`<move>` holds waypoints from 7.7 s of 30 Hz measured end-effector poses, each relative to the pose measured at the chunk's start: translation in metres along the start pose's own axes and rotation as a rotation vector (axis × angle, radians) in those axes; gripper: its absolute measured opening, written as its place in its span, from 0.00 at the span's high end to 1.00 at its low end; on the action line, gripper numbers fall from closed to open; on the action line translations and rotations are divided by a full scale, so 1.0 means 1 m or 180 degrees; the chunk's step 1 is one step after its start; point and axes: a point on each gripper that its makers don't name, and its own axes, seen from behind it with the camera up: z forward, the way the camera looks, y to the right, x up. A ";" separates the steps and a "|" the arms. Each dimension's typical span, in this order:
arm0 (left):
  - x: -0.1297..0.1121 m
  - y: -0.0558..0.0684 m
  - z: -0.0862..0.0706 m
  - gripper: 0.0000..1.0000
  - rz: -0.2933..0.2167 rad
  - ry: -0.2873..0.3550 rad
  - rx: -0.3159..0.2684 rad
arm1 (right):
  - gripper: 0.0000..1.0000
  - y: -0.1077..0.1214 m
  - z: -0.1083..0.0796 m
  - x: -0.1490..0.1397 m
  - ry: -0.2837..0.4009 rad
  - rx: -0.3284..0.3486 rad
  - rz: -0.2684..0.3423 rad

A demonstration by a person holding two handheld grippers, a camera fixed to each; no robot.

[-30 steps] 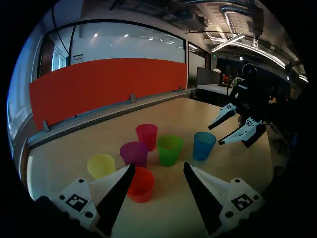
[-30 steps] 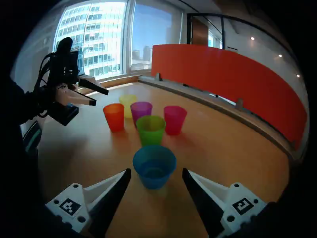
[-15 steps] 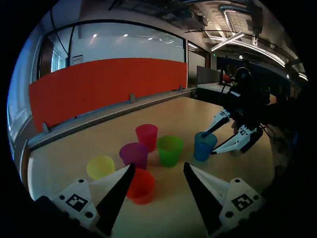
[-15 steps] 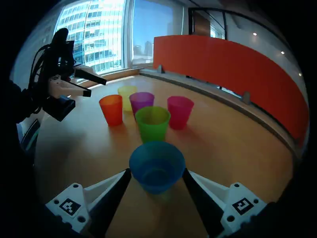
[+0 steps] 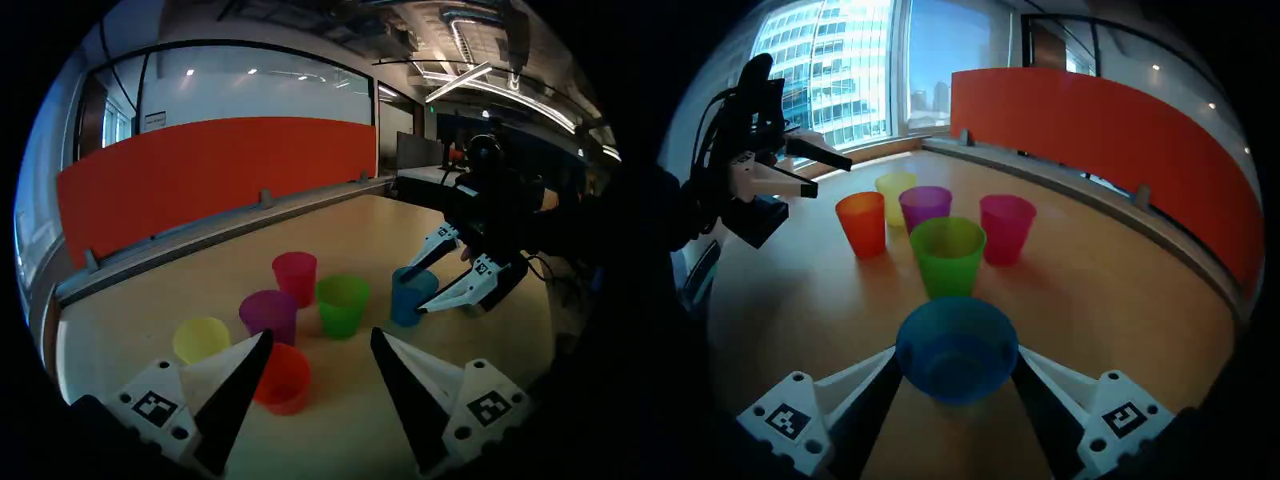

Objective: Pour water

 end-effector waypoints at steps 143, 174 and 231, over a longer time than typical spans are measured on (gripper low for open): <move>0.056 0.027 0.061 0.13 0.0000 0.0152 -0.0053 | 0.10 0.012 -0.156 0.164 0.1194 -0.0321 -0.0306; 0.117 0.037 -0.026 0.13 -0.0089 0.0901 -0.0350 | 0.10 -0.001 -0.147 0.183 0.1262 -0.0215 -0.0325; 0.100 0.051 -0.063 0.13 -0.0045 0.0890 -0.0663 | 0.10 -0.029 -0.123 0.264 0.1593 0.0046 -0.0954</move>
